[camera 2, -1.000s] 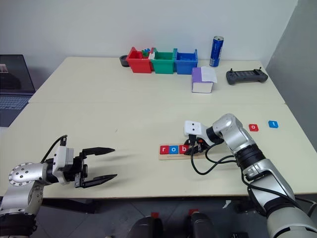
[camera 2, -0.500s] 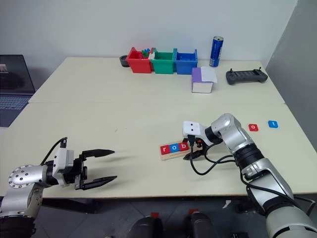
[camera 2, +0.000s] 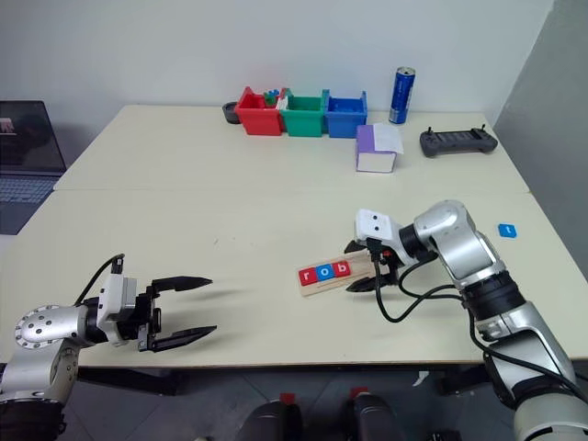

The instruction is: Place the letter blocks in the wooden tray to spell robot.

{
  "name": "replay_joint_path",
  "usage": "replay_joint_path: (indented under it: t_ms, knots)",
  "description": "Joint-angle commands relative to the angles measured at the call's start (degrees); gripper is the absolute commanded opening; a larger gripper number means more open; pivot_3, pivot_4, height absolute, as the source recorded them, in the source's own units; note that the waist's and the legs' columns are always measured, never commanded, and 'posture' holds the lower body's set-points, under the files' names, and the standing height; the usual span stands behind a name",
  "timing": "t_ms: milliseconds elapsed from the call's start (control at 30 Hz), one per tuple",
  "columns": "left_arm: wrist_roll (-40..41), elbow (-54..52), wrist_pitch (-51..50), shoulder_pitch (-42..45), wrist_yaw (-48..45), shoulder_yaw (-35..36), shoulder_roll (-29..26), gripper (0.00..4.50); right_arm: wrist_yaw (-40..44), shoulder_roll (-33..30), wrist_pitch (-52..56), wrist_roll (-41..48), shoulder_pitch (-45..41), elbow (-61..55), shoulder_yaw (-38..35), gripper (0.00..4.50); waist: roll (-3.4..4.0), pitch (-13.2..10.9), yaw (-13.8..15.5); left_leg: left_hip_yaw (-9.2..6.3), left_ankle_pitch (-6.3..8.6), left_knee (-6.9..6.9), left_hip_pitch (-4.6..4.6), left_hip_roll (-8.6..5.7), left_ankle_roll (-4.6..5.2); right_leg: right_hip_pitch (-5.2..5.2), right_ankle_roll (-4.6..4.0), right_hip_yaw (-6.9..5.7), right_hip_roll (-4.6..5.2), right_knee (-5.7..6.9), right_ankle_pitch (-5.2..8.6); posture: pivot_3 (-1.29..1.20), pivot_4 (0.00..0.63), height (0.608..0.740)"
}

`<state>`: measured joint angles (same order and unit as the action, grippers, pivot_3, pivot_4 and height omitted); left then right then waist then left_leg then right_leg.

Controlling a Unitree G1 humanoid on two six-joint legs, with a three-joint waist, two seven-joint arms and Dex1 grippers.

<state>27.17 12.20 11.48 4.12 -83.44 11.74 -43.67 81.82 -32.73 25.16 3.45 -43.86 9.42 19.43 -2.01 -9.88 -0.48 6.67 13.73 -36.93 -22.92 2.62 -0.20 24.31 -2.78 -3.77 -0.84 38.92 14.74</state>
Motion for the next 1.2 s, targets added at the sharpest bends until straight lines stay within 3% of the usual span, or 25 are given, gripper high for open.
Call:
replay_joint_path:
  t_ms: [33, 367, 1200]
  knots:
    - [0.5, 0.0, 0.3, 0.9, -0.4, 0.9, -0.9, 4.50, -2.6, 2.7, -0.3, 0.8, 0.1, 0.9, 0.3, 3.64, 0.00, 0.0, -0.1, 0.00, 0.00, 0.00, 0.00, 0.00, 0.00, 0.01, 0.00, 0.00, 0.00, 0.00, 0.00, 0.00, 0.150, 0.740]
    - [0.5, 0.2, 0.6, 0.4, -1.0, 1.5, -1.2, 4.50, -3.0, 5.0, -3.5, 0.7, -1.3, 10.5, 1.2, 0.09, 0.00, 0.0, 0.1, 0.01, 0.00, 0.00, -0.05, -0.03, 0.00, 0.00, 0.00, 0.00, 0.01, -0.04, 0.00, 0.00, 0.150, 0.740]
    - [1.2, -3.0, 0.1, -4.5, 0.5, 4.8, -2.4, 4.50, -2.1, 9.1, -15.9, -2.0, -10.0, 30.8, 0.6, 0.04, 0.00, 0.0, -0.1, 0.01, 0.00, 0.01, 0.00, 0.00, 0.00, 0.00, -0.01, 0.01, 0.00, 0.02, 0.00, 0.00, 0.150, 0.740]
